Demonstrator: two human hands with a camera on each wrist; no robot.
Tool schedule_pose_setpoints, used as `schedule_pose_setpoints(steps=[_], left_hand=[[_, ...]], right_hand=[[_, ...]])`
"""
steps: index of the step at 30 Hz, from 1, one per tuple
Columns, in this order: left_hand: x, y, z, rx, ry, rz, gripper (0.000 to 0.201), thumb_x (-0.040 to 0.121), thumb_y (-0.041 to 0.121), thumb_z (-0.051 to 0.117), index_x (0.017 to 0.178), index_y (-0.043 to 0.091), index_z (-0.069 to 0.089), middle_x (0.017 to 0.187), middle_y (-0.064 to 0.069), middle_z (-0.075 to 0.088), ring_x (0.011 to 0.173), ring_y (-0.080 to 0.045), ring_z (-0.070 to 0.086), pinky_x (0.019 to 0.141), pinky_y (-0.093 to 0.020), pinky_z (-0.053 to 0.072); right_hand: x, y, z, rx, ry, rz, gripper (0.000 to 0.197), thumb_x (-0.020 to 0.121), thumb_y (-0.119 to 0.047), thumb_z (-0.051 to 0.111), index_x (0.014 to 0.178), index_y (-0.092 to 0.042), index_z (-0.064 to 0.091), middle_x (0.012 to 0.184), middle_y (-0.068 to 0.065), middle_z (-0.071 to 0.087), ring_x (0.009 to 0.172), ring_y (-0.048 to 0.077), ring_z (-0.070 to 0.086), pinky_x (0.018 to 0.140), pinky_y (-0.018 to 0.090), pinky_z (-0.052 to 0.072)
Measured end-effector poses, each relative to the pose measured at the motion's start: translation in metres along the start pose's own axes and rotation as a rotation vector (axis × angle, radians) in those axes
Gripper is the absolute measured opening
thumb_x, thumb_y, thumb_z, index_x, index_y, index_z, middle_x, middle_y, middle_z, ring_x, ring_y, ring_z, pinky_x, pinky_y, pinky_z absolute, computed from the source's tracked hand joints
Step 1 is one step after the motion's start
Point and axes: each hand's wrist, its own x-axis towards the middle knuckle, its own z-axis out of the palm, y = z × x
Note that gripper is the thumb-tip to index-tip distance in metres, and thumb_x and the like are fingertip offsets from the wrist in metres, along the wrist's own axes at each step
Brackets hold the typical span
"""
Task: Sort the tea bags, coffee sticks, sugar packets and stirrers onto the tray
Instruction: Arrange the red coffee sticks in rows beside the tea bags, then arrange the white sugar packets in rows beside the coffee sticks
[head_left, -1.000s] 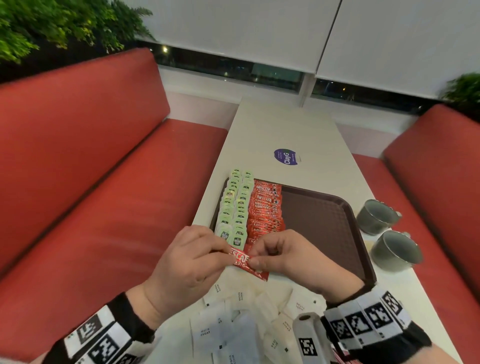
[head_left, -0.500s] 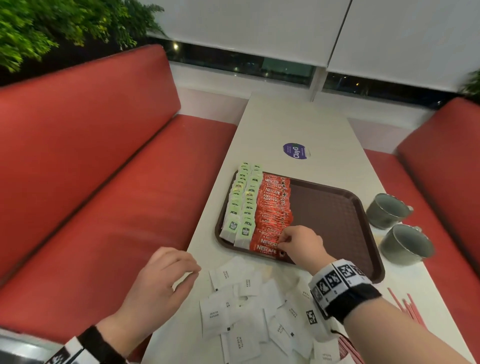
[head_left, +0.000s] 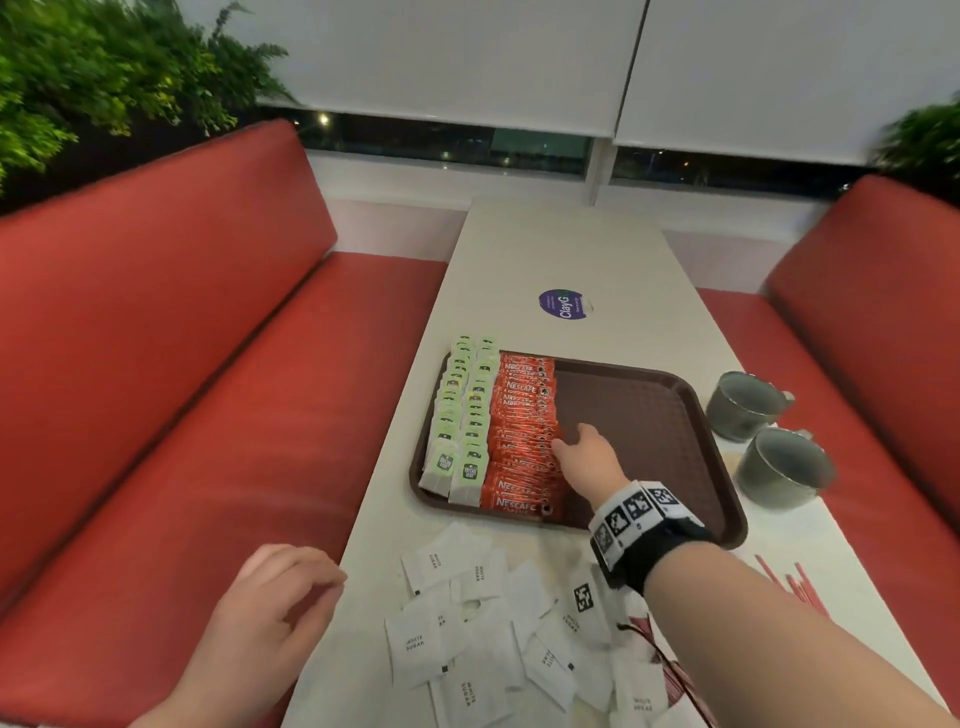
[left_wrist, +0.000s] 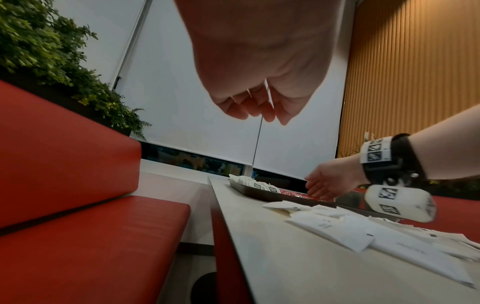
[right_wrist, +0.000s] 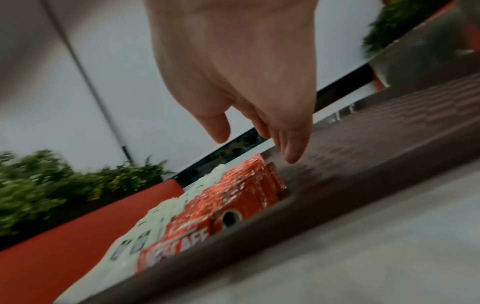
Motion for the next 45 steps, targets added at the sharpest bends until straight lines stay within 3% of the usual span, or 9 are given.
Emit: schedule_pose_setpoints(steps=[3,9,14,20,22,25,30,36,45], left_hand=[[0.002,0.007,0.009,-0.012,-0.013,0.012,0.031,0.094,0.055,0.038,0.084,0.033,0.058,0.091,0.026,0.056,0.084,0.003,0.048,0.083,-0.006,0.035],[-0.001,0.012,0.007,-0.017,-0.064,0.018,0.031,0.094,0.056,0.037,0.085,0.034,0.057,0.091,0.026,0.056,0.085,0.007,0.048,0.081,-0.006,0.035],[-0.014,0.005,-0.007,-0.052,-0.097,-0.094,0.046,0.090,0.063,0.038,0.076,0.030,0.067,0.093,0.025,0.060,0.087,0.004,0.053,0.082,-0.009,0.037],[-0.015,0.001,0.002,-0.056,-0.179,-0.205,0.026,0.074,0.045,0.051,0.078,0.027,0.069,0.103,0.028,0.058,0.091,0.009,0.050,0.078,-0.012,0.037],[-0.010,0.005,0.012,-0.063,-0.275,-0.244,0.020,0.072,0.047,0.050,0.080,0.041,0.068,0.103,0.029,0.058,0.091,0.009,0.050,0.077,-0.011,0.036],[0.003,0.023,0.032,-0.052,-0.456,-0.266,0.025,0.071,0.053,0.051,0.094,0.061,0.057,0.107,0.032,0.057,0.093,0.006,0.051,0.076,-0.008,0.036],[0.033,0.076,0.079,-0.082,-0.636,-0.165,0.041,0.077,0.019,0.077,0.092,0.055,0.063,0.092,0.034,0.061,0.098,0.011,0.049,0.081,-0.014,0.035],[0.056,0.147,0.142,-0.097,-0.889,0.105,0.032,0.085,0.041,0.065,0.114,0.048,0.054,0.115,0.036,0.042,0.113,0.015,0.034,0.097,-0.004,0.021],[0.047,0.161,0.181,0.135,-1.039,0.208,0.036,0.087,0.048,0.057,0.122,0.039,0.061,0.143,0.017,0.041,0.135,-0.006,0.029,0.110,-0.025,0.026]], right_hand=[[0.016,-0.009,-0.003,0.065,-0.064,0.104,0.064,0.100,-0.039,0.039,0.149,-0.002,0.021,0.150,0.016,0.035,0.136,0.031,0.037,0.106,0.035,0.032],[0.034,-0.002,0.007,0.214,-0.177,0.072,0.063,0.095,-0.053,0.039,0.134,-0.004,0.047,0.136,0.013,0.053,0.120,0.030,0.053,0.107,0.047,0.037],[-0.015,0.014,-0.040,0.340,0.002,0.033,0.057,0.101,-0.040,0.038,0.150,-0.012,0.027,0.155,0.002,0.028,0.142,0.022,0.028,0.114,0.036,0.024],[-0.133,0.097,-0.113,0.406,0.170,-0.023,0.032,0.098,-0.024,0.049,0.129,-0.027,0.058,0.128,-0.014,0.054,0.120,0.006,0.046,0.095,0.031,0.038],[-0.160,0.133,-0.126,0.349,0.307,0.030,0.027,0.095,-0.022,0.052,0.118,-0.027,0.065,0.121,-0.011,0.063,0.115,0.010,0.055,0.096,0.034,0.044],[-0.186,0.175,-0.132,0.234,0.386,0.113,0.018,0.092,-0.020,0.058,0.106,-0.023,0.069,0.105,-0.008,0.068,0.093,0.006,0.059,0.071,0.022,0.043],[-0.195,0.210,-0.114,-0.198,0.262,0.104,0.029,0.085,-0.021,0.067,0.114,-0.025,0.062,0.116,-0.011,0.059,0.109,0.012,0.054,0.085,0.020,0.040],[-0.190,0.224,-0.124,-0.503,0.110,0.291,0.072,0.083,-0.044,0.061,0.145,-0.025,0.029,0.146,-0.002,0.034,0.128,0.024,0.037,0.103,0.039,0.040],[-0.176,0.239,-0.136,-0.491,0.045,0.178,0.041,0.087,-0.043,0.056,0.122,-0.022,0.050,0.120,-0.001,0.051,0.110,0.021,0.043,0.090,0.033,0.044]])
